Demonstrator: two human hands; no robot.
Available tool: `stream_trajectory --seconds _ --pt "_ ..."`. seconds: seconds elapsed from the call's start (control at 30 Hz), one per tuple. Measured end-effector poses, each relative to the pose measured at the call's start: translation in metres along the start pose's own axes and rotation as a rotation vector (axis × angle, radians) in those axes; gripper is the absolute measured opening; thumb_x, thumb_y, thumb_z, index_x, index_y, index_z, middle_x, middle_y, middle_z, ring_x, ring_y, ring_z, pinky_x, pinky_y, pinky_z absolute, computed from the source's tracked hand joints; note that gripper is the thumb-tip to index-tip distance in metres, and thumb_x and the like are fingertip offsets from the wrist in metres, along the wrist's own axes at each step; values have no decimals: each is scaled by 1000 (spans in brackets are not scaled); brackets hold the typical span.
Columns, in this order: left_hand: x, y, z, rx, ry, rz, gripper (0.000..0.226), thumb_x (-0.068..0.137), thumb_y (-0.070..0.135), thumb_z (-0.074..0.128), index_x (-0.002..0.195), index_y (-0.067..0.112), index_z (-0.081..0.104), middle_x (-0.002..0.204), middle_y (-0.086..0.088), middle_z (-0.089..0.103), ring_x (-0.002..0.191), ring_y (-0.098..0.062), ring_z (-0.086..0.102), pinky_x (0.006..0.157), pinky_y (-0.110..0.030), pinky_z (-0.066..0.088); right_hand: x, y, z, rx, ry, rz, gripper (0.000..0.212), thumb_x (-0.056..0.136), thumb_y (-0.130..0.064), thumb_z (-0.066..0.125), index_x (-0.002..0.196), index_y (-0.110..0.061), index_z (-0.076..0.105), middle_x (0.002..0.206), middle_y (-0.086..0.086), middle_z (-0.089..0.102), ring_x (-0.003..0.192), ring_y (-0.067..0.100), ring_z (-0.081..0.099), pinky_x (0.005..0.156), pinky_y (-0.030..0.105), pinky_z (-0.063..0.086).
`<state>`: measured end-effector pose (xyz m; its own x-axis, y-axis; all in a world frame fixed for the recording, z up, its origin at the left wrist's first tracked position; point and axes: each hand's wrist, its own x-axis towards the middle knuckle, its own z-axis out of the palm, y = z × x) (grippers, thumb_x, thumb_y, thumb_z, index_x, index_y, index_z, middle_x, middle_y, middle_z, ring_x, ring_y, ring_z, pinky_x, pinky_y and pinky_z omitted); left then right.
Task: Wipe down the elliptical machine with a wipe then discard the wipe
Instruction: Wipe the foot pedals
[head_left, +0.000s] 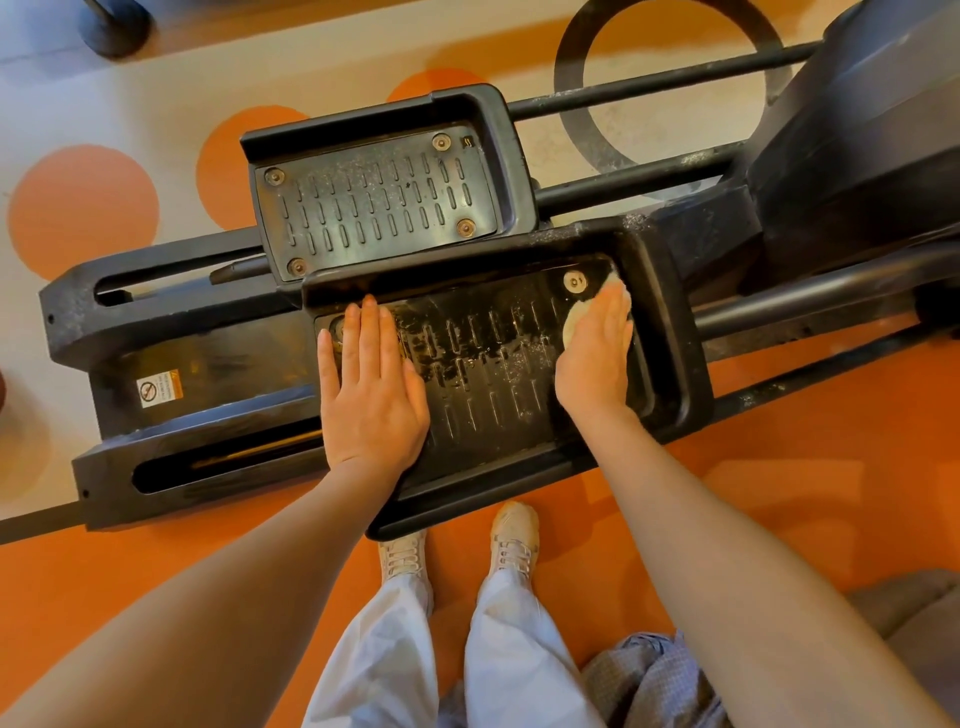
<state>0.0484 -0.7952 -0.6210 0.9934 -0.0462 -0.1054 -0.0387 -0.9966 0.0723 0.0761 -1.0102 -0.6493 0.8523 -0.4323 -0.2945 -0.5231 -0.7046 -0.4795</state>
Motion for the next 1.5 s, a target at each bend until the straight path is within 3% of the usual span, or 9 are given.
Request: stream_trajectory --seconds 0.2,0.33,0.43,0.57,0.73,0.87,1.0,1.37,1.5 --pt "0 0 -1 -9 -5 0 60 103 35 19 155 5 20 164 -13 15 152 -25 8 123 -47 0 -26 -5 8 -34 -17 200 98 87 3 64 155 -11 -5 163 9 -4 151 25 -3 120 48 19" --pt "0 -1 -2 10 -12 1 60 103 35 18 155 5 19 164 -12 13 153 -24 6 123 -45 -3 -12 -12 6 -99 -40 240 95 90 -2 64 154 -3 -6 163 15 -6 150 27 -6 123 42 8" --pt "0 0 -1 15 -23 0 60 103 35 18 156 6 18 164 -11 12 153 -23 5 123 -45 -3 -24 -14 2 -85 -82 400 95 88 -6 66 154 -3 -3 162 16 -9 150 27 -8 123 40 3" --pt "0 -1 -2 8 -26 -4 60 103 35 18 155 5 18 164 -11 12 153 -23 5 123 -46 -2 -42 -20 3 2 -183 582 103 91 -11 63 149 0 -22 158 18 -25 148 28 -19 119 38 -7" --pt "1 -1 -1 4 -24 -1 60 103 35 18 156 6 17 165 -11 12 153 -23 4 123 -44 -5 -29 -21 9 19 -88 520 93 96 -10 56 150 1 -19 158 18 -24 147 28 -20 120 38 -8" --pt "0 -2 0 13 -24 -2 59 104 35 18 156 7 15 165 -11 10 153 -23 3 123 -44 -6 -38 -19 15 -35 -50 446 93 92 -11 63 153 1 -6 160 18 -18 148 30 -17 121 41 -4" --pt "0 -2 0 3 -34 -2 58 105 33 22 156 6 13 165 -11 8 153 -23 1 123 -46 -4 -57 -37 18 48 -70 546 99 92 -11 60 149 1 -20 159 17 -24 147 28 -21 119 37 -11" --pt "0 -3 1 3 -35 4 61 103 36 15 156 6 12 165 -10 8 153 -23 1 123 -46 -4 -52 -21 18 -10 -42 196 90 91 12 48 153 -7 -13 161 10 -19 147 21 -20 122 38 -6" --pt "1 -2 1 -4 -34 7 61 103 35 16 156 6 13 165 -11 8 153 -23 1 123 -47 -2 -67 -30 20 28 -45 260 90 91 9 49 153 -8 -14 161 10 -19 147 21 -20 122 36 -7"
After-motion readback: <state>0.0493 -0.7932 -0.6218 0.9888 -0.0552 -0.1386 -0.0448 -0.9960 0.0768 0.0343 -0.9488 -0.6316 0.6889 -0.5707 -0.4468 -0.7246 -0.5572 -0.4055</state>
